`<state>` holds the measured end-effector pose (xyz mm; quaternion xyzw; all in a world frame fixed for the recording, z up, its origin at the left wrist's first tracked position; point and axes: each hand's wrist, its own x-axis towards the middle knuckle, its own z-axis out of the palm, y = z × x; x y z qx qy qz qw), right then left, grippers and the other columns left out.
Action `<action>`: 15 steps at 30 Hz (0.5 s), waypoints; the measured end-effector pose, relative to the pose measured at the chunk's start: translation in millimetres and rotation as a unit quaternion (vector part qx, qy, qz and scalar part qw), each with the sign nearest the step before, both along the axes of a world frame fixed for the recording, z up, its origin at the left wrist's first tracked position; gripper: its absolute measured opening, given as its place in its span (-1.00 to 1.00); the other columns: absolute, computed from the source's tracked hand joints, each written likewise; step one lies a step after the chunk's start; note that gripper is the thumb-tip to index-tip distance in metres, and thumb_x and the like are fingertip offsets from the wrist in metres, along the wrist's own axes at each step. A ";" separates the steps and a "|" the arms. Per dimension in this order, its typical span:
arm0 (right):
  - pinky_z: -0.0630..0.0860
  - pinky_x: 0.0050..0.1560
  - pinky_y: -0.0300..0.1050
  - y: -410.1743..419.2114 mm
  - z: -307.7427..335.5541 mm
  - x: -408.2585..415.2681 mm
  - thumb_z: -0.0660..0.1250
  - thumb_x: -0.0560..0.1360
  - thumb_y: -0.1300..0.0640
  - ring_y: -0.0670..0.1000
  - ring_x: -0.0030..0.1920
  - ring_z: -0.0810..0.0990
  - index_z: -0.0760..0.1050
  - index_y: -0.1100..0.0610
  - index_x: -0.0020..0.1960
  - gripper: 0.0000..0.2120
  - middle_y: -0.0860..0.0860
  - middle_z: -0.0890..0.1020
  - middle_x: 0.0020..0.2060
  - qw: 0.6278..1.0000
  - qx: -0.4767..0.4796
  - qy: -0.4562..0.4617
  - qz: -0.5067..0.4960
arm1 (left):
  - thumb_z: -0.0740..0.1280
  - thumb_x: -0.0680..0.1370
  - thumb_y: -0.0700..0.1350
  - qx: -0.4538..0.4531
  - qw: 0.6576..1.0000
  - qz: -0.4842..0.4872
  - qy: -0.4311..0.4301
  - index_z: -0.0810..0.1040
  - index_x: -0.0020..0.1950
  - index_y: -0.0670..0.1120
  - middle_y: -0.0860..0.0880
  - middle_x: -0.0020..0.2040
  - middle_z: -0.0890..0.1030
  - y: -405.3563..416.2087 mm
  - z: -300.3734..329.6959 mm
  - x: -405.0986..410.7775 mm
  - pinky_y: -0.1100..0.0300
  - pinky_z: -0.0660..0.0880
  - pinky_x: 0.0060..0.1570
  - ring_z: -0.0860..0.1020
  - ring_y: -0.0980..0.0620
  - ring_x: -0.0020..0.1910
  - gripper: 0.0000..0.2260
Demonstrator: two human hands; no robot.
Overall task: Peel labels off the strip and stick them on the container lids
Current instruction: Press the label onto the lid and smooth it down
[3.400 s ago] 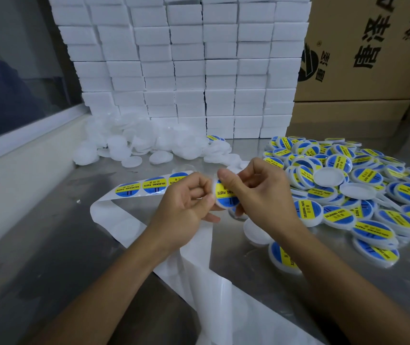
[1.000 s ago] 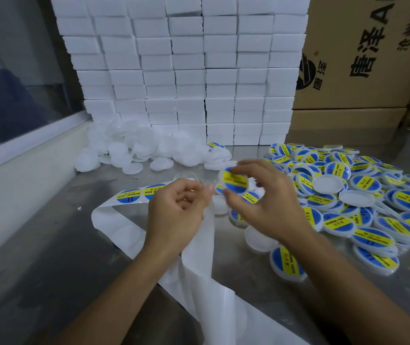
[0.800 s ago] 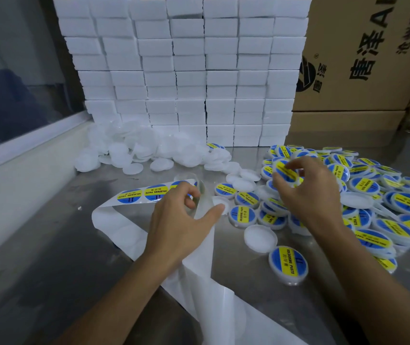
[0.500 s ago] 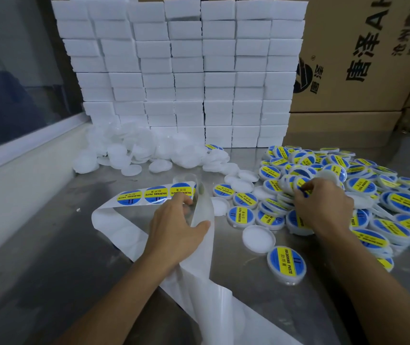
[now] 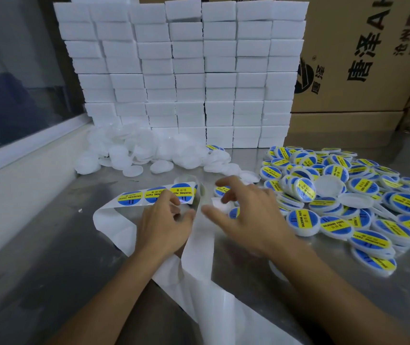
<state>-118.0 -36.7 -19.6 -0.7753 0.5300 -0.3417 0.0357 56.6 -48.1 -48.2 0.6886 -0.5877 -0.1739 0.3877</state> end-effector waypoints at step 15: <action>0.43 0.19 -0.02 5.5 -10.9 10.0 0.23 0.60 -0.04 -0.13 0.15 0.54 0.43 0.00 0.26 -0.73 -0.17 0.62 0.09 0.989 0.020 -0.102 0.110 | 0.38 0.50 -0.32 0.016 0.935 -0.101 0.338 0.61 0.05 -0.02 -0.03 -0.11 0.73 5.9 12.4 -10.2 -0.07 0.60 0.06 0.70 -0.05 -0.10 -0.76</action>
